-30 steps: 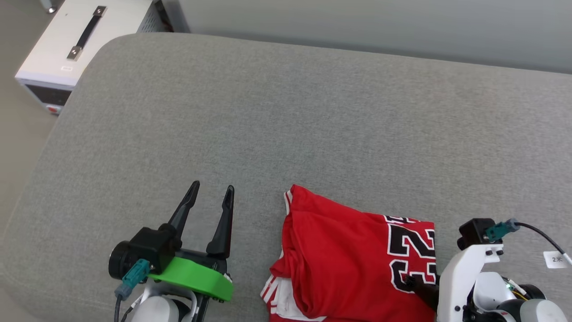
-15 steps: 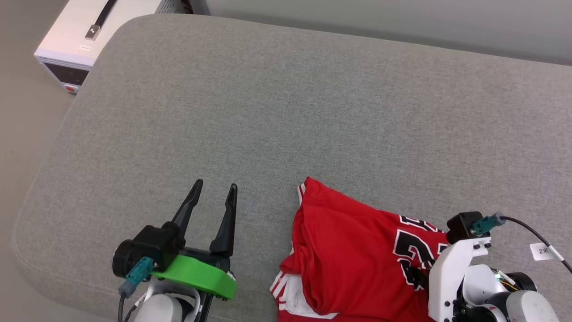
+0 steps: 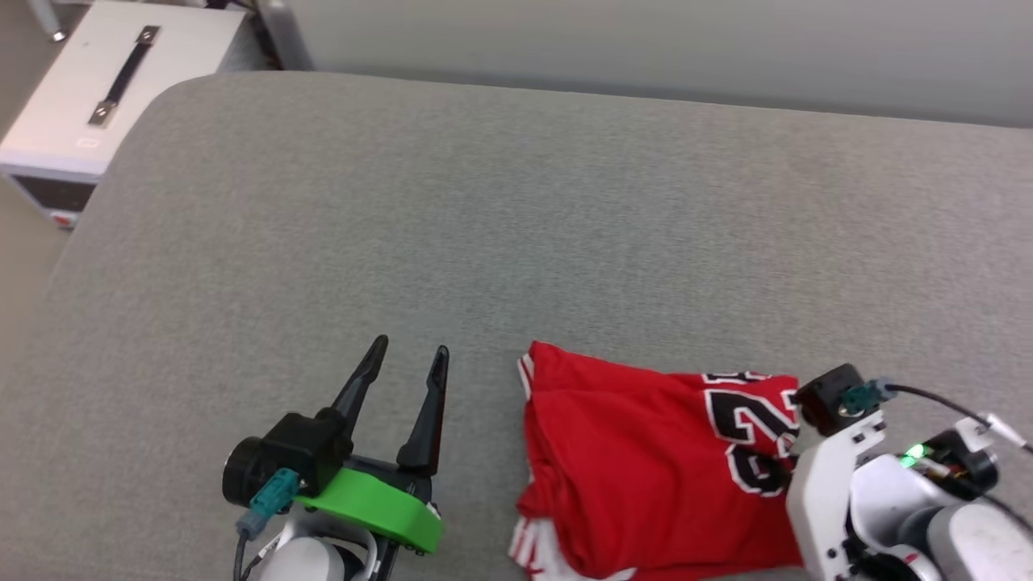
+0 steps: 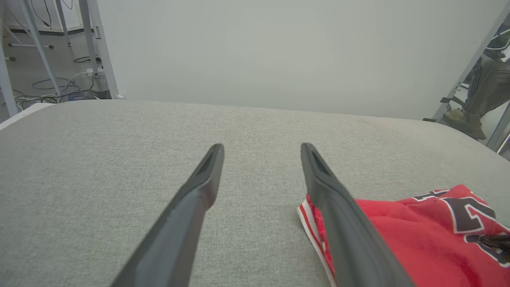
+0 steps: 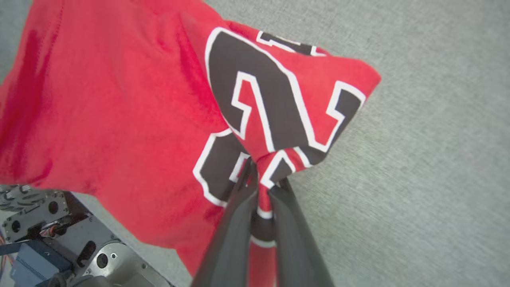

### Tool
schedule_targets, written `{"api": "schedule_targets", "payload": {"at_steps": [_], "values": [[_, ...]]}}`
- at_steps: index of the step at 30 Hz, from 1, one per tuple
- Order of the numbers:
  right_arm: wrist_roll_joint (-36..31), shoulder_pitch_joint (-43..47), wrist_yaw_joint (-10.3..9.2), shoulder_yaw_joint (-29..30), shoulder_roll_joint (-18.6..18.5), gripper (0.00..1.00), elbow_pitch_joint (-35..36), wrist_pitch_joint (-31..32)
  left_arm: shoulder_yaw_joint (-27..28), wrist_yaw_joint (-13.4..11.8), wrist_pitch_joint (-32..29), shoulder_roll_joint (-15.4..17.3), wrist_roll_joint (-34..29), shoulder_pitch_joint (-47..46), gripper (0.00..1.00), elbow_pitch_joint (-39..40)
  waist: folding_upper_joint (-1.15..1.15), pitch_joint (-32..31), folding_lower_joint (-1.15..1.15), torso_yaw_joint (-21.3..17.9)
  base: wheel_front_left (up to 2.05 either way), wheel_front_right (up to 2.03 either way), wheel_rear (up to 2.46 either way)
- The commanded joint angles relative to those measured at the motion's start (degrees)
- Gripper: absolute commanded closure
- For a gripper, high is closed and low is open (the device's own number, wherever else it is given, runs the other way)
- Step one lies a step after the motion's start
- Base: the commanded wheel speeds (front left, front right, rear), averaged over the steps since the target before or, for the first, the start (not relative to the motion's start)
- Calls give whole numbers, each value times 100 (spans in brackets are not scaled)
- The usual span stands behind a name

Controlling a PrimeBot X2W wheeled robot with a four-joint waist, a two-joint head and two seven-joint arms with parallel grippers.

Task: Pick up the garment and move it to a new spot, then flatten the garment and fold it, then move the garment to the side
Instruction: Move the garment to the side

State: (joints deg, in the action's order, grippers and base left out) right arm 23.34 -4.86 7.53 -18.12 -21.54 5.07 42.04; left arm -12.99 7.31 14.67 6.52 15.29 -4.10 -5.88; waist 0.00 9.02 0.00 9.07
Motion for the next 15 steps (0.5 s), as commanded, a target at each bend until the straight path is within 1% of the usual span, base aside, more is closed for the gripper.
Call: {"api": "schedule_targets", "payload": {"at_steps": [1,5,8,14,15], "values": [[-15,-163,-4,-53,-253,100,97,-54,-60,18,33,34,4,-28,0,17,0,-83,0,-396,0,0,0],[126,-399,-4,-303,-1023,100,298,-30,-262,18,33,35,-16,-95,0,44,0,1,0,-789,0,0,0],[168,-626,-4,-435,-1669,100,360,-4,-413,18,33,60,-9,-194,0,85,0,162,0,-1105,0,0,0],[260,-1037,-4,-708,-2855,100,248,-214,-768,18,33,257,-102,-563,0,78,0,639,0,-1600,0,0,0],[264,-1107,-4,-737,-3007,100,203,-285,-827,18,33,287,-112,-626,0,86,0,735,0,-1668,0,0,0]]}}
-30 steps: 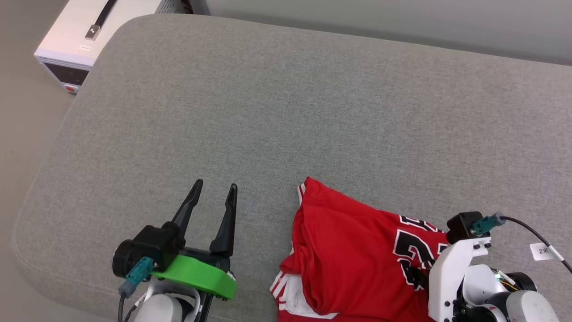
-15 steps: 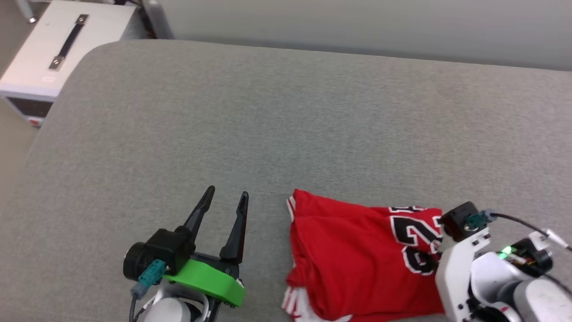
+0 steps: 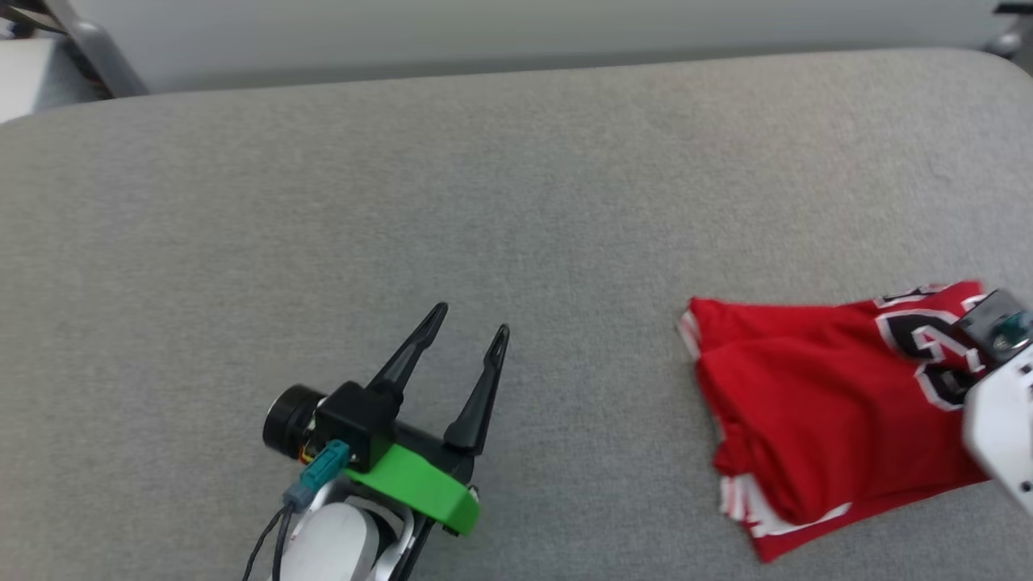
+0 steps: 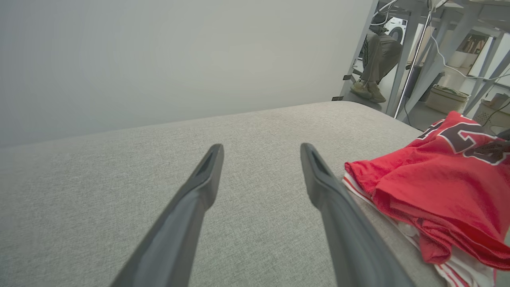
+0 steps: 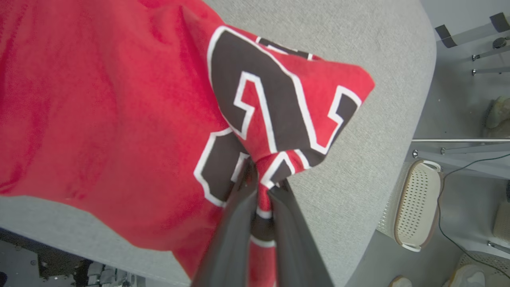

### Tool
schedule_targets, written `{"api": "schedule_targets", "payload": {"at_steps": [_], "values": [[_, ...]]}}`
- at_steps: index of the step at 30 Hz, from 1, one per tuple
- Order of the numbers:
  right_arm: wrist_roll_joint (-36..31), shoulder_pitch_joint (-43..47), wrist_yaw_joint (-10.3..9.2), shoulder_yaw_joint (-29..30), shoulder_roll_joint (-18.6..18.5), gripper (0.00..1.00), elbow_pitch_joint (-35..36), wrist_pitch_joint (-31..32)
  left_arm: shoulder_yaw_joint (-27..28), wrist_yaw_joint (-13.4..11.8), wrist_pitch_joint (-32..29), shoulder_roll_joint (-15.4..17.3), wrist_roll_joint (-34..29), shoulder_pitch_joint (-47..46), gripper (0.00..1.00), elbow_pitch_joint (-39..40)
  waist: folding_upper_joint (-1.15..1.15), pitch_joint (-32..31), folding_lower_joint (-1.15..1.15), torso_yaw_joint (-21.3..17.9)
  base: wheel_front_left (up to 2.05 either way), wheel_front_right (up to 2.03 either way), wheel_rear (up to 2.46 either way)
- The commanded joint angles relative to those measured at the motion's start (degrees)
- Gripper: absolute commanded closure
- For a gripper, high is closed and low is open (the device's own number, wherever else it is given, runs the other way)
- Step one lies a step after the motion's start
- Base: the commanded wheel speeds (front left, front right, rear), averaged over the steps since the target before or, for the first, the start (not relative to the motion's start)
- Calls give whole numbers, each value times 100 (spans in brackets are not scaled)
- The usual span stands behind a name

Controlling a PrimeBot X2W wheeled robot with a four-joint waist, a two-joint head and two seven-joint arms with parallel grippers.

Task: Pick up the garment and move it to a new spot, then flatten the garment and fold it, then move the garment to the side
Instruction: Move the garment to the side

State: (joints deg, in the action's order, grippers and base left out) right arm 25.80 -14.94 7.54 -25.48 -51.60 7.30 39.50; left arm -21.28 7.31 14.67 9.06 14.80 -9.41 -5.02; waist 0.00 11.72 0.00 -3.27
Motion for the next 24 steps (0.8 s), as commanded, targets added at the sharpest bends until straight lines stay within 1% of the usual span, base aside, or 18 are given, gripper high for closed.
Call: {"api": "schedule_targets", "payload": {"at_steps": [1,3,7,9,12,16,20,24], "values": [[15,-183,-5,-46,-181,100,-94,-128,-70,18,33,65,-74,-180,0,15,0,579,0,-511,0,0,0],[23,-319,-5,-60,-424,100,-291,-357,-201,18,33,105,-87,-338,0,49,0,780,0,-622,0,0,0],[-95,-434,-5,35,-791,100,-811,-991,-443,18,33,144,-125,-672,0,137,0,1119,0,-736,0,0,0],[-125,-518,-5,58,-872,100,-1071,-1288,-516,18,33,189,-160,-832,0,159,0,1326,0,-807,0,0,0],[-222,-706,-5,190,-850,100,-1461,-1616,-623,18,33,258,-221,-1060,0,204,0,1604,0,-883,0,0,0],[-581,-970,-5,597,-760,100,-2081,-2130,-715,18,33,341,-298,-1403,0,327,0,1976,0,-940,0,0,0],[-829,-1242,-5,1131,-541,100,-2601,-2449,-760,18,33,415,-365,-1687,0,506,0,2245,0,-967,0,0,0],[-1005,-1439,-5,1487,-406,100,-2992,-2571,-798,18,33,468,-407,-1887,0,655,0,2420,0,-934,0,0,0]]}}
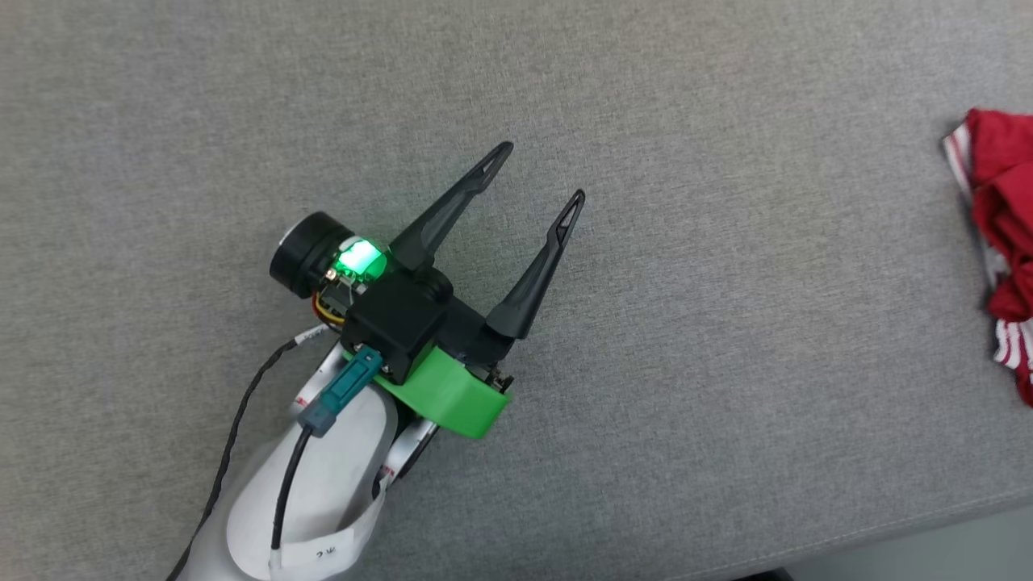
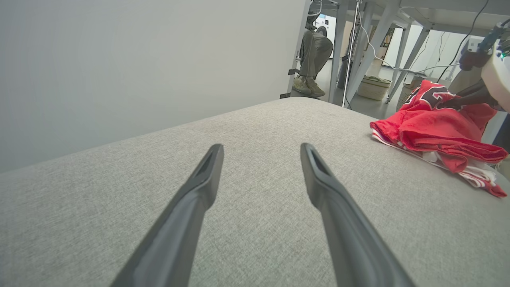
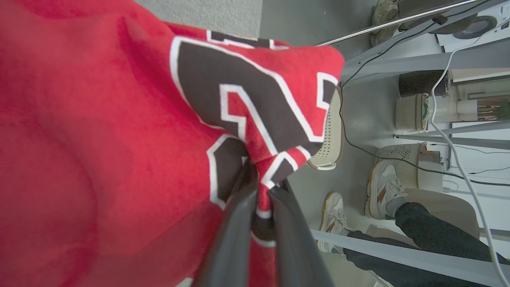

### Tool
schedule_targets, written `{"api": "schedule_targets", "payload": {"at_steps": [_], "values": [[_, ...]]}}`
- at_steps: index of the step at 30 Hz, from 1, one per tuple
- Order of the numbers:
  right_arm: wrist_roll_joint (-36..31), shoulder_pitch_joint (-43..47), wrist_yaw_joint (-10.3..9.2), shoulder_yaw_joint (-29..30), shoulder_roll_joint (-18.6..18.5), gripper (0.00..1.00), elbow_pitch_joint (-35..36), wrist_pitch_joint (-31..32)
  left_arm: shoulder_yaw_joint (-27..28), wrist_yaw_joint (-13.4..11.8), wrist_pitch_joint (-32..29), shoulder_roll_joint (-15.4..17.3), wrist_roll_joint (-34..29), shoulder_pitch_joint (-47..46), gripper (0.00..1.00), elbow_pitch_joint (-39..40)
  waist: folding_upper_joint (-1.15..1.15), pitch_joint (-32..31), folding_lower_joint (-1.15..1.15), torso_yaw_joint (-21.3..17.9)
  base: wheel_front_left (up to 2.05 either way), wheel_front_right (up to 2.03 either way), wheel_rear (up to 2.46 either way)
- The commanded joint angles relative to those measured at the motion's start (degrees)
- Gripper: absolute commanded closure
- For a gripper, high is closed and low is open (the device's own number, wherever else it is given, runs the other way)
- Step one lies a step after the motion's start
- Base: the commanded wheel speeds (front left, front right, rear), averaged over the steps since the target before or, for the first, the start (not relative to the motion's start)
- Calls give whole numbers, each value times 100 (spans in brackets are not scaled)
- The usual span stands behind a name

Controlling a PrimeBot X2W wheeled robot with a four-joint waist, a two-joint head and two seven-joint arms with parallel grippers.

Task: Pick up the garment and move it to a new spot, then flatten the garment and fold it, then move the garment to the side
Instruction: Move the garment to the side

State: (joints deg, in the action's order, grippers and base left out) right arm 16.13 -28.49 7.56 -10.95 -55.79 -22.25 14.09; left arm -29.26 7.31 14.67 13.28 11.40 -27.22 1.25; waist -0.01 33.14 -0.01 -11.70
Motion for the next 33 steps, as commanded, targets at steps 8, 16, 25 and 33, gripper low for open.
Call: {"api": "schedule_targets", "payload": {"at_steps": [8,16,25,33], "values": [[-243,-262,-8,474,282,100,-548,-173,26,-8,33,58,-94,-277,0,244,1,438,1,31,0,0,0],[-433,-321,-8,679,456,0,-600,-290,102,-55,33,14,-26,-205,0,202,1,195,1,159,0,0,0],[-354,-232,-8,767,716,0,27,-212,582,-156,33,-130,207,290,0,-32,1,-752,1,319,0,0,0],[243,52,-8,821,1498,0,1116,-381,1195,-179,33,-147,303,1034,0,-427,1,-1739,1,521,0,0,0]]}}
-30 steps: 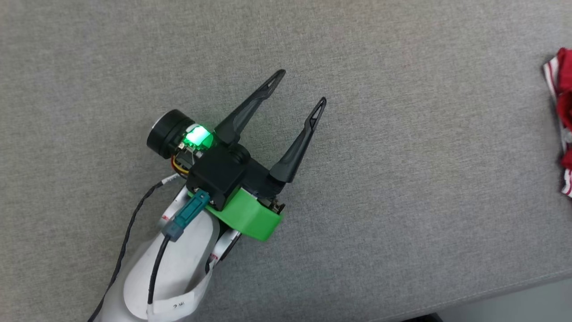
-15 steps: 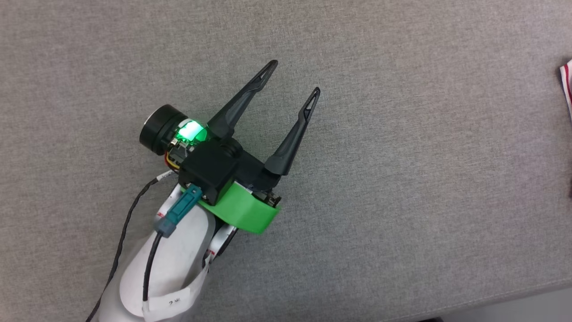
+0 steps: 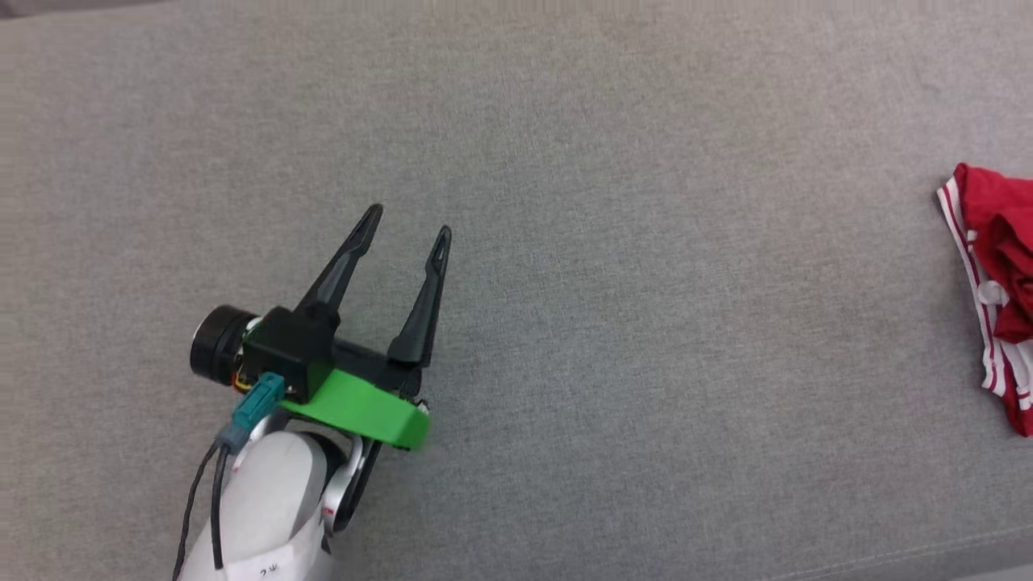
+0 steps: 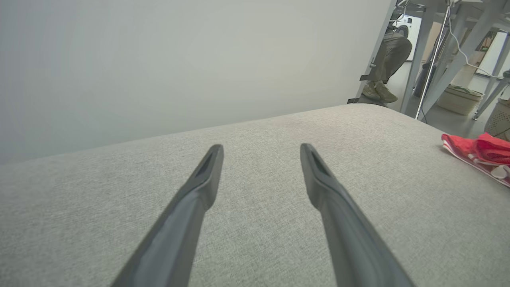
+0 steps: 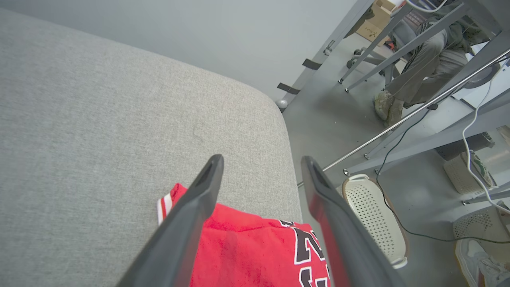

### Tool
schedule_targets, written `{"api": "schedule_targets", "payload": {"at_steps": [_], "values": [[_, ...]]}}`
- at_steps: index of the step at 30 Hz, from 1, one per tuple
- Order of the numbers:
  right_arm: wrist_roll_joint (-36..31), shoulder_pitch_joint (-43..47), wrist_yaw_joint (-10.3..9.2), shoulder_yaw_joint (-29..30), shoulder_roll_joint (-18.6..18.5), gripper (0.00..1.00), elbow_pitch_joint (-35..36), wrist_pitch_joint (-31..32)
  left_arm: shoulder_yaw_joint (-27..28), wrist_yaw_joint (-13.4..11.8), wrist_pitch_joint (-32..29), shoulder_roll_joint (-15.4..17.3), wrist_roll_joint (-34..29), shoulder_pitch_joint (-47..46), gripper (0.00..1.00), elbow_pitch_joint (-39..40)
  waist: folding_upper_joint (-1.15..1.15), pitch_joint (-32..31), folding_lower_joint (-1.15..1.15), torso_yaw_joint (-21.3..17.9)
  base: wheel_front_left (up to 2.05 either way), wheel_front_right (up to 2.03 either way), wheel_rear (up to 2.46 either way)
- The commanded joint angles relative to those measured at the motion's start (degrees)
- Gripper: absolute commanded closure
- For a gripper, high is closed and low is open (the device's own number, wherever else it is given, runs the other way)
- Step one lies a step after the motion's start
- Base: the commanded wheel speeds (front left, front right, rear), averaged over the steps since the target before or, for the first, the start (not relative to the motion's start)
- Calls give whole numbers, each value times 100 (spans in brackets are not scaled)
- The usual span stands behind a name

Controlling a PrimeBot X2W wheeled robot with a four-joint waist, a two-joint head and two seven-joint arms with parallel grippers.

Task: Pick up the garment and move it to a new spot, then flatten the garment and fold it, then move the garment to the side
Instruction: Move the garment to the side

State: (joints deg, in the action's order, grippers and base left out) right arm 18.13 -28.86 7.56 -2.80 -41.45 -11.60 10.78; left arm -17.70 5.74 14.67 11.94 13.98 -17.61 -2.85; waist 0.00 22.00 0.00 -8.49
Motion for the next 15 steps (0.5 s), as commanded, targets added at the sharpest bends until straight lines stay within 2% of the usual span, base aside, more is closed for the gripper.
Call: {"api": "schedule_targets", "payload": {"at_steps": [1,7,10,15], "values": [[69,149,-8,-10,139,0,184,-109,101,-24,33,-23,51,150,0,-42,0,-706,0,225,0,0,0],[324,654,-8,118,813,0,858,-534,541,-24,33,-196,185,615,0,-144,0,-1177,0,454,0,0,0],[429,985,-8,448,1366,0,1054,-871,729,1,33,-316,232,790,0,-159,0,-1365,0,610,0,0,0],[426,1607,-8,623,2155,0,1332,-1380,976,49,33,-460,214,1068,0,-158,0,-1602,0,787,0,0,0]]}}
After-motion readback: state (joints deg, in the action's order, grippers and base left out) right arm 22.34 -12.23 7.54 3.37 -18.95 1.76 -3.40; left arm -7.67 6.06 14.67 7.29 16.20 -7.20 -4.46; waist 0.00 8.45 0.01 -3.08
